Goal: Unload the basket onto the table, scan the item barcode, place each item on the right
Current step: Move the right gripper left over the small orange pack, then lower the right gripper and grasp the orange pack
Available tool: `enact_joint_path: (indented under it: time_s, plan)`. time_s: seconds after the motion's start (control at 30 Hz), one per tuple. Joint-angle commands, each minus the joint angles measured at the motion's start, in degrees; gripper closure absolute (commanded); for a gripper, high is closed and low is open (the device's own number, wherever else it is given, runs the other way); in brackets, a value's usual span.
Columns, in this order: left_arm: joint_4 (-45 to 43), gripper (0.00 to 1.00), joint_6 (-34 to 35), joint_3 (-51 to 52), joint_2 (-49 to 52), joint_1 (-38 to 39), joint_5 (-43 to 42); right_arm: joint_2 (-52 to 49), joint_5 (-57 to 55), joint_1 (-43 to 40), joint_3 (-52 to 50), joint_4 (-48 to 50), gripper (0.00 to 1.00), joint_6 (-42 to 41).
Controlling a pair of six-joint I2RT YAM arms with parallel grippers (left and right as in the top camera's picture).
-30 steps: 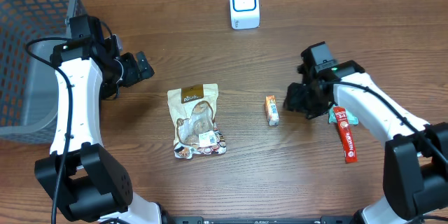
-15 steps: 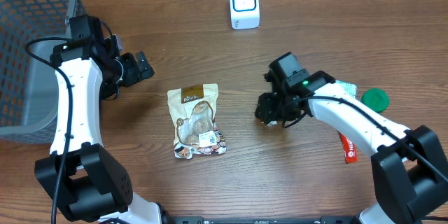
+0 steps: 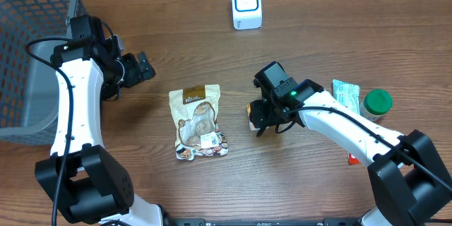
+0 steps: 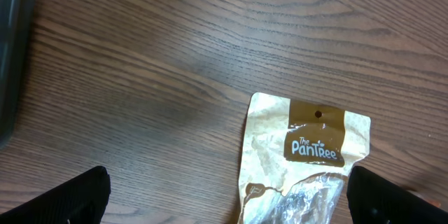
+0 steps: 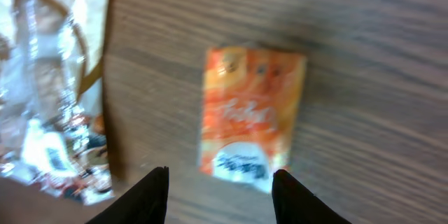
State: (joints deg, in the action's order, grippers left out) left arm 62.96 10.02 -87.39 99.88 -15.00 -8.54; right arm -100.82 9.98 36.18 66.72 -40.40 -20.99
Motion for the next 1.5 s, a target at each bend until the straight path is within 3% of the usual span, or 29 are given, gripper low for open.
enact_joint_path:
  time_s: [0.0,0.1,0.2,1.47]
  plan:
    - [0.0,0.00,-1.5,-1.2,0.1,0.2,0.1,-0.2,-5.0,-0.7,-0.4,0.5,0.51,-0.4]
    - [0.0,0.00,-1.5,-1.2,0.1,0.2,0.1,-0.3,-5.0,-0.8,-0.4,1.1,0.53,-0.4]
    - [0.0,0.01,-1.5,-1.2,0.1,0.2,0.1,-0.6,-5.0,-0.8,-0.4,1.4,0.67,-0.4]
    - [0.0,0.01,-1.5,-1.2,0.1,0.2,0.1,-4.8,-6.3,-1.2,-2.5,6.0,0.78,-8.3]
